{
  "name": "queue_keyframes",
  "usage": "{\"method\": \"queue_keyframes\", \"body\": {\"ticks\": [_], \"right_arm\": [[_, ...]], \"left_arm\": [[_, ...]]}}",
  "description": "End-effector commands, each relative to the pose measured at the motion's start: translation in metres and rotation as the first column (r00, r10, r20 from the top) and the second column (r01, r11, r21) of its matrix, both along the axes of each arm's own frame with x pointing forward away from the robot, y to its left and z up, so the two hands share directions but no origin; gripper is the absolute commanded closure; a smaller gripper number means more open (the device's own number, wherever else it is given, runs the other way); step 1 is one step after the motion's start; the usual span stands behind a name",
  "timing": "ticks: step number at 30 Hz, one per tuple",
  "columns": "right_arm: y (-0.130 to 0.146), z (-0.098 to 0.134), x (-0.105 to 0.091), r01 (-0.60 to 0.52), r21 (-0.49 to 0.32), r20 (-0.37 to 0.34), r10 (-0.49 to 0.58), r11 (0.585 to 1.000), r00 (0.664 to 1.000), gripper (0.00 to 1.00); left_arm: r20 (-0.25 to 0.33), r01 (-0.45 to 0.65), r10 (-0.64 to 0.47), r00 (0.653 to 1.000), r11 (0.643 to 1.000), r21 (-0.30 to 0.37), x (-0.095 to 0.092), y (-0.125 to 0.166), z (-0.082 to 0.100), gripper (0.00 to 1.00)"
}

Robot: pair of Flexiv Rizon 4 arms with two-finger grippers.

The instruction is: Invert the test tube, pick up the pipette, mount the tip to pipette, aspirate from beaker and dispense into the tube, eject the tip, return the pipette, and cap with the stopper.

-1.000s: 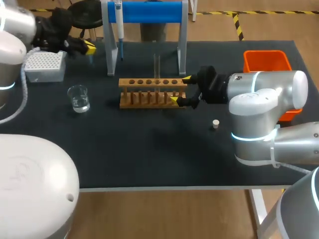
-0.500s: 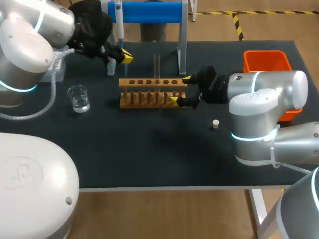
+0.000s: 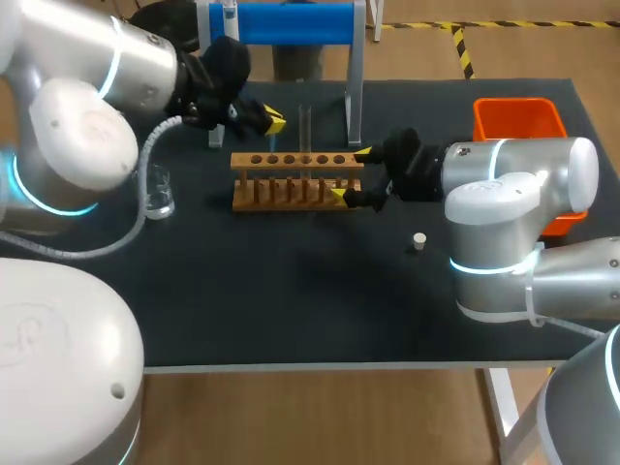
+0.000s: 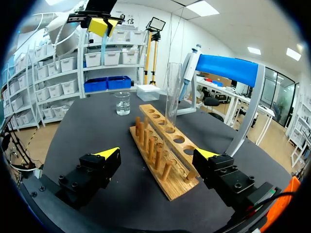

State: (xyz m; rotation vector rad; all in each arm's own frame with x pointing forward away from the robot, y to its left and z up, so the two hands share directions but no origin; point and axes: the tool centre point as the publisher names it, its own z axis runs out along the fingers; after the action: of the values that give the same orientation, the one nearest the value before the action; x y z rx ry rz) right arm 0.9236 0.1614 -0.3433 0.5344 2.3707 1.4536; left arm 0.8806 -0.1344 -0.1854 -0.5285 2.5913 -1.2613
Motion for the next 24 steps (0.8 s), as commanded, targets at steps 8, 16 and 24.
{"method": "queue_keyframes", "body": {"ticks": [8, 16, 24], "right_arm": [[0.0, -0.001, -0.001, 0.002, 0.001, 0.002, -0.002, 1.0, 1.0, 0.0], [0.0, -0.001, -0.001, 0.002, 0.001, 0.002, -0.002, 1.0, 1.0, 0.0], [-0.024, 0.025, -0.013, -0.044, 0.069, 0.017, 0.043, 0.997, 0.999, 0.0]], "left_arm": [[0.005, 0.007, -0.007, 1.0, 1.0, 0.0, -0.003, -0.003, -0.001, 1.0], [0.005, 0.007, -0.007, 1.0, 1.0, 0.0, -0.003, -0.003, -0.001, 1.0], [0.005, 0.007, -0.007, 1.0, 1.0, 0.0, -0.003, -0.003, -0.001, 1.0]]}}
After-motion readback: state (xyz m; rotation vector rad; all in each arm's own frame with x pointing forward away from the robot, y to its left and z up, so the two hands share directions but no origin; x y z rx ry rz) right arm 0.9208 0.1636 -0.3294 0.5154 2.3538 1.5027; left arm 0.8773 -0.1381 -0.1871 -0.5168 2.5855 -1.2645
